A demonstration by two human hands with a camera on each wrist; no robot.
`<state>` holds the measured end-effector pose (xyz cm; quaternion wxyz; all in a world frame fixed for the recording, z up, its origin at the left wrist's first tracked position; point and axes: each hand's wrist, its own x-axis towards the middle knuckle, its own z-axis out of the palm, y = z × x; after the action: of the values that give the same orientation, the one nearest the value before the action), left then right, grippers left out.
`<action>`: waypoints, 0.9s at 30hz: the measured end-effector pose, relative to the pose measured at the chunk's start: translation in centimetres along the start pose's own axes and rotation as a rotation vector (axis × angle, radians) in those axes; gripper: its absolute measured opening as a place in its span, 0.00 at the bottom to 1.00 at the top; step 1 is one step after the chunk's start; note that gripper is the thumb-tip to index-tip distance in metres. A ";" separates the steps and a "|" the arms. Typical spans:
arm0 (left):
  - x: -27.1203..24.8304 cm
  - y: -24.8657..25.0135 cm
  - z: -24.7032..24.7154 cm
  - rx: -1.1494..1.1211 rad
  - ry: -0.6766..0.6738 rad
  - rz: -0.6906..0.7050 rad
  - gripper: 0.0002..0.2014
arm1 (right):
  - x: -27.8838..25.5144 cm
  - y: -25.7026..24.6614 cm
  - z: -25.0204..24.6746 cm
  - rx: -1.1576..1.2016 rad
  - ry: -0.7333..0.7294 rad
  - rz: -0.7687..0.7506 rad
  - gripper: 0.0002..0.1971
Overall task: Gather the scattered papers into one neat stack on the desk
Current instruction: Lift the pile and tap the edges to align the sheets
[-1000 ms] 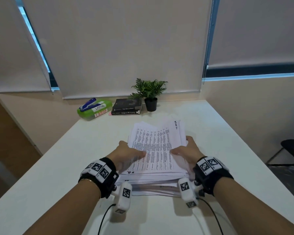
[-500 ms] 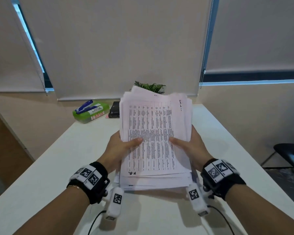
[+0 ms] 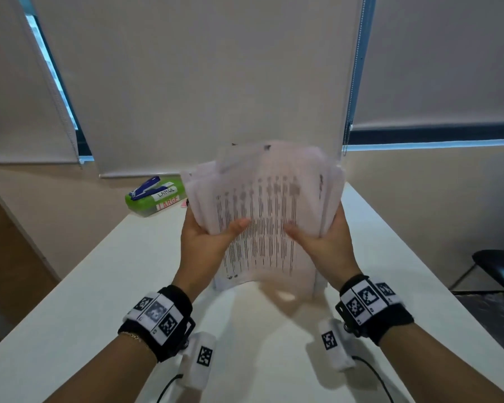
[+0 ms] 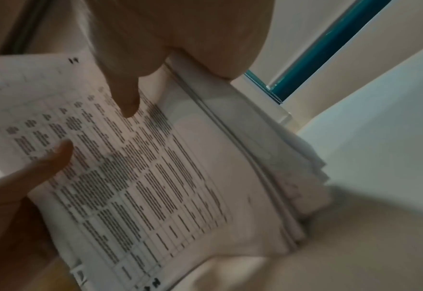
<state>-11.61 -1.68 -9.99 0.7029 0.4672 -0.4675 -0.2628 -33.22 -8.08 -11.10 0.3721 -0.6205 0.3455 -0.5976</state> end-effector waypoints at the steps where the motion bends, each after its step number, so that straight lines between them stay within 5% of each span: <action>1: 0.0 -0.3 -0.2 -0.007 -0.022 -0.007 0.34 | -0.2 0.4 0.0 0.008 -0.009 0.021 0.36; 4: 0.2 -0.4 0.0 0.040 -0.066 -0.023 0.29 | -0.5 0.8 0.5 0.028 -0.007 0.033 0.30; 9: 1.0 0.3 1.2 0.061 0.049 -0.030 0.14 | -0.2 -0.6 1.8 0.021 0.025 -0.041 0.19; 18: 0.7 3.2 0.7 -0.016 0.072 0.047 0.36 | 0.7 -2.6 0.0 0.102 -0.027 -0.039 0.37; 27: 0.6 4.8 2.2 -0.061 0.057 0.007 0.29 | 1.1 -4.0 1.1 0.127 -0.034 -0.045 0.24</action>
<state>-13.69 -1.07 -5.13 0.7309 0.4510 -0.4408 -0.2610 -32.15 -7.01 -7.05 0.4028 -0.6136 0.2865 -0.6158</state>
